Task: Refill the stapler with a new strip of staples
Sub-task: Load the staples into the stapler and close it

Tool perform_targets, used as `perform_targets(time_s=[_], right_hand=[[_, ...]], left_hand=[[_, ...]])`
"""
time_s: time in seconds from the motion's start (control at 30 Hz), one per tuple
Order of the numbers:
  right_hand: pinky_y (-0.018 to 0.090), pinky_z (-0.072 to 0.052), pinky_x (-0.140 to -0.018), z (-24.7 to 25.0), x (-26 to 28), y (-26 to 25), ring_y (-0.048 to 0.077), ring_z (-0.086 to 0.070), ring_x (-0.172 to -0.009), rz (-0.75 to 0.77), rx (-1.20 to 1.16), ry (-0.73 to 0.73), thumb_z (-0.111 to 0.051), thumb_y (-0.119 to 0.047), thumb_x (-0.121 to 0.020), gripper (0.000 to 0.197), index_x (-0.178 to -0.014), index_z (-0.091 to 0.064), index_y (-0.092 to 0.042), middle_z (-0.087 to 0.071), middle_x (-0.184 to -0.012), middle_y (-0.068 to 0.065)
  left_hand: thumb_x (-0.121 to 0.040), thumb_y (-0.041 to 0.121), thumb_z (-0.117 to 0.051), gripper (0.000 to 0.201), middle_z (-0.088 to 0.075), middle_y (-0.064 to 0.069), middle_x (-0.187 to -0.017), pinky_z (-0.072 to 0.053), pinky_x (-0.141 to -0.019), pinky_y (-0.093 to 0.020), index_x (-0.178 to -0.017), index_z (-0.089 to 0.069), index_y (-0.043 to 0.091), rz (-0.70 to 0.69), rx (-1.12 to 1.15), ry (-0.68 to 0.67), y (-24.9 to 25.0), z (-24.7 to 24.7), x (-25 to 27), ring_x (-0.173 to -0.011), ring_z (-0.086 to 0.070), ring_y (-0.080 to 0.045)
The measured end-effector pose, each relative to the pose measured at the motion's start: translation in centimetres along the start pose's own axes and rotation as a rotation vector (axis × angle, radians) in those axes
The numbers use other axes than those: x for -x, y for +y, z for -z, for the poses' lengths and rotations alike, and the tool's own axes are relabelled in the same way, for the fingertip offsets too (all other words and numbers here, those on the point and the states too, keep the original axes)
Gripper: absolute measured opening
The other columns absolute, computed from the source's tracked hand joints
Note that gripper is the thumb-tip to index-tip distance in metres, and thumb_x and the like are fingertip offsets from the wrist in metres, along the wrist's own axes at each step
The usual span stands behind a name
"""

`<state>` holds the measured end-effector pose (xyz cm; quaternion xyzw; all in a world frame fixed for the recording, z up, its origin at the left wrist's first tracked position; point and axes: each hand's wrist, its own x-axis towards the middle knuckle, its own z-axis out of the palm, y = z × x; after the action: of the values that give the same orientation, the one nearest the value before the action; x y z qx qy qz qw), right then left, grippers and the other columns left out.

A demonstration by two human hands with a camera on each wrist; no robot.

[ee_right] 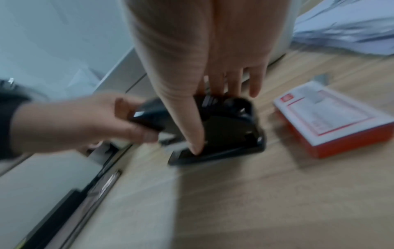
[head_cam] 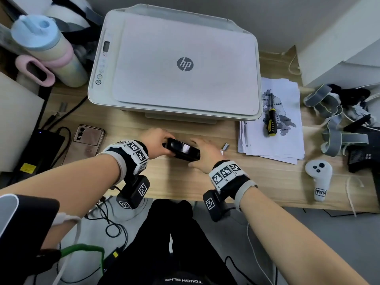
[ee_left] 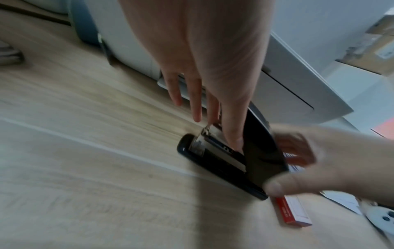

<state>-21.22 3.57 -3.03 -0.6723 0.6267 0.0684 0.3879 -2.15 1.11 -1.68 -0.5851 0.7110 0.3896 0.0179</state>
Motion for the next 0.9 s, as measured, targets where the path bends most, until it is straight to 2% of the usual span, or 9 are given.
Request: perform_targets(time_s=[0.07, 0.17, 0.23, 0.33, 0.4, 0.47, 0.67, 0.8, 0.9], right_hand=[[0.038, -0.034, -0.11, 0.4, 0.9, 1.8, 0.027, -0.036, -0.134, -0.085, -0.069, 0.062, -0.078, -0.029, -0.066, 0.091, -0.144, -0.031, -0.02, -0.039, -0.146, 0.008], [0.042, -0.036, -0.111, 0.5, 2.0, 4.1, 0.03, -0.037, -0.134, -0.227, -0.144, 0.181, -0.084, -0.028, -0.058, 0.104, -0.144, -0.027, -0.02, -0.035, -0.144, 0.01], [0.042, -0.034, -0.111, 0.5, 2.6, 4.9, 0.031, -0.034, -0.135, -0.282, -0.058, 0.138, -0.084, -0.022, -0.058, 0.107, -0.146, -0.023, -0.018, -0.03, -0.146, 0.01], [0.036, -0.041, -0.105, 0.3, 2.7, 5.1, 0.031, -0.044, -0.127, -0.273, 0.054, 0.071, -0.081, -0.013, -0.064, 0.096, -0.143, -0.027, -0.017, -0.026, -0.146, 0.011], [0.034, -0.047, -0.092, 0.0, 2.3, 5.0, 0.032, -0.054, -0.114, -0.242, 0.136, 0.09, -0.077, -0.013, -0.068, 0.079, -0.136, -0.037, -0.013, -0.033, -0.14, 0.013], [0.035, -0.049, -0.087, 0.1, 1.8, 4.5, 0.033, -0.059, -0.106, -0.224, 0.177, 0.095, -0.074, -0.014, -0.072, 0.07, -0.133, -0.04, -0.009, -0.038, -0.135, 0.014], [0.036, -0.052, -0.084, 0.7, 0.3, 3.8, 0.035, -0.061, -0.104, -0.203, 0.19, 0.103, -0.069, -0.015, -0.074, 0.069, -0.136, -0.038, -0.012, -0.039, -0.133, 0.015], [0.036, -0.05, -0.082, 1.6, 0.6, 3.6, 0.034, -0.06, -0.107, -0.24, 0.2, 0.049, -0.075, -0.016, -0.07, 0.081, -0.14, -0.033, -0.015, -0.036, -0.133, 0.012], [0.036, -0.048, -0.089, 3.0, 0.6, 3.3, 0.033, -0.057, -0.112, -0.255, 0.176, 0.033, -0.074, -0.016, -0.07, 0.079, -0.138, -0.035, -0.016, -0.04, -0.135, 0.013]], left_hand=[[-0.069, 0.034, -0.078, 0.04, -0.07, -0.002, -0.112, -0.05, -0.089, -0.033, -0.108, -0.069, 0.025, 0.023, -0.017, 0.012, -0.2, 0.4, 0.4, -0.106, -0.062, -0.025], [-0.069, 0.03, -0.079, 0.039, -0.072, -0.002, -0.109, -0.049, -0.088, -0.031, -0.106, -0.071, 0.026, 0.054, 0.035, 0.038, -0.9, 1.0, 0.6, -0.105, -0.063, -0.023], [-0.068, 0.031, -0.08, 0.038, -0.073, -0.002, -0.107, -0.05, -0.088, -0.031, -0.105, -0.071, 0.027, 0.073, 0.043, 0.038, -1.0, 1.1, 0.7, -0.104, -0.063, -0.023], [-0.067, 0.029, -0.081, 0.038, -0.074, -0.005, -0.102, -0.051, -0.089, -0.032, -0.103, -0.073, 0.024, 0.094, 0.089, 0.054, -1.0, 0.7, 0.9, -0.1, -0.064, -0.025], [-0.066, 0.028, -0.082, 0.038, -0.074, -0.007, -0.099, -0.052, -0.089, -0.036, -0.103, -0.073, 0.023, 0.106, 0.114, 0.073, -0.9, 0.4, 1.0, -0.097, -0.064, -0.027], [-0.066, 0.03, -0.082, 0.038, -0.073, -0.006, -0.099, -0.052, -0.088, -0.036, -0.103, -0.072, 0.024, 0.117, 0.114, 0.084, -0.7, 0.2, 0.9, -0.096, -0.064, -0.026], [-0.068, 0.028, -0.08, 0.039, -0.072, -0.007, -0.104, -0.051, -0.091, -0.036, -0.105, -0.07, 0.02, 0.151, 0.109, 0.02, -0.3, 0.0, 0.2, -0.101, -0.063, -0.027], [-0.067, 0.029, -0.082, 0.059, -0.066, -0.009, -0.117, -0.046, -0.098, -0.032, -0.121, -0.06, 0.016, 0.15, 0.185, -0.046, 0.0, 0.2, 0.0, -0.111, -0.06, -0.026], [-0.078, 0.038, -0.07, 0.058, -0.06, -0.014, -0.127, -0.042, -0.103, -0.032, -0.128, -0.054, 0.013, 0.158, 0.243, -0.051, 0.3, 1.0, -0.1, -0.118, -0.056, -0.026]])
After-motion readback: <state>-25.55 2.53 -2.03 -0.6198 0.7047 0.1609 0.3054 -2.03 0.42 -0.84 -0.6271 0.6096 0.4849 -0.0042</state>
